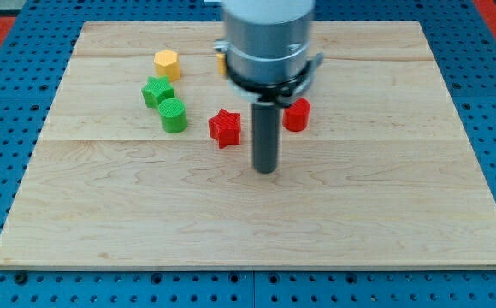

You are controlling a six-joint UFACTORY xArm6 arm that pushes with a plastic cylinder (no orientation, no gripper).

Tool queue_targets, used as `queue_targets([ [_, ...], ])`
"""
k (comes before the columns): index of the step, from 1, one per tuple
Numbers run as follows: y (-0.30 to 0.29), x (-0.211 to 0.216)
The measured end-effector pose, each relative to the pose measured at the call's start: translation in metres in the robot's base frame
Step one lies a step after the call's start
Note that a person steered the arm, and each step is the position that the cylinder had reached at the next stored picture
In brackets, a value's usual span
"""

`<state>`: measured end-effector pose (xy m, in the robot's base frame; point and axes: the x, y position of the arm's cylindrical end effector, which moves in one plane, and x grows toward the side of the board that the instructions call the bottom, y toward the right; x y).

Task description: Move the arm above the yellow heart

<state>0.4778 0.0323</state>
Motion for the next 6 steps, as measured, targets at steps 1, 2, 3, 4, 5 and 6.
queue_targets([
  [1,0.051,-0.029],
  [2,0.099,-0.062],
  [3,0.121,-0.124],
  [4,0.12,-0.19],
  [5,0.065,-0.227],
  [6,-0.025,-0.247],
])
